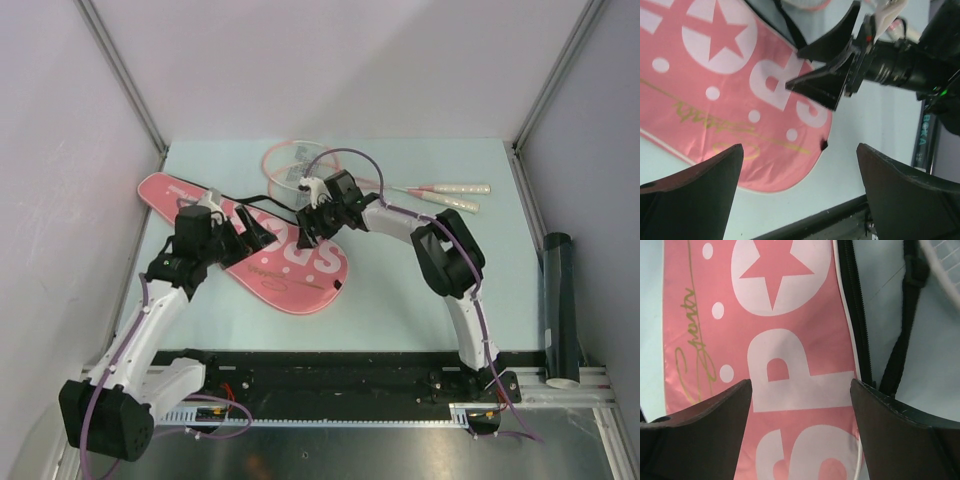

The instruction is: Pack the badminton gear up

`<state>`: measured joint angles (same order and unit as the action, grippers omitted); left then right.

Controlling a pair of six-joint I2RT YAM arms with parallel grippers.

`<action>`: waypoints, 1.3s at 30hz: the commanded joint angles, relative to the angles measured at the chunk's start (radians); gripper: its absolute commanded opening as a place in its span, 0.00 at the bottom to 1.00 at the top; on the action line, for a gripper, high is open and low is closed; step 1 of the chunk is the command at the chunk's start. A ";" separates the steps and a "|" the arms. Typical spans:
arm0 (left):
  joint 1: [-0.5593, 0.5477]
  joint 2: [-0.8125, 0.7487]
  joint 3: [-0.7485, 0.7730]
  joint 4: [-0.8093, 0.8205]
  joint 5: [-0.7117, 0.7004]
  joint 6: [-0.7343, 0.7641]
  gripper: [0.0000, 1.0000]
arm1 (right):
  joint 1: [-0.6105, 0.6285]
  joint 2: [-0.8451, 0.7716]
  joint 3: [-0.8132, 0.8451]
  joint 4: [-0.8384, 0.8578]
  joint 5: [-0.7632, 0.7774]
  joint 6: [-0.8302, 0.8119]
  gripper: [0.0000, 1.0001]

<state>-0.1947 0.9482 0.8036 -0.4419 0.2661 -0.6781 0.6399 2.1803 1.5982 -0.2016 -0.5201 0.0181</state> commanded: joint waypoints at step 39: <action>0.008 -0.029 -0.067 0.003 -0.052 0.000 0.99 | -0.046 -0.062 0.043 -0.151 0.167 -0.113 0.90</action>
<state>-0.1932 0.9226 0.7109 -0.4622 0.1635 -0.7132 0.6029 2.2326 1.6745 -0.2394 -0.3622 -0.1379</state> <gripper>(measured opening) 0.996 0.910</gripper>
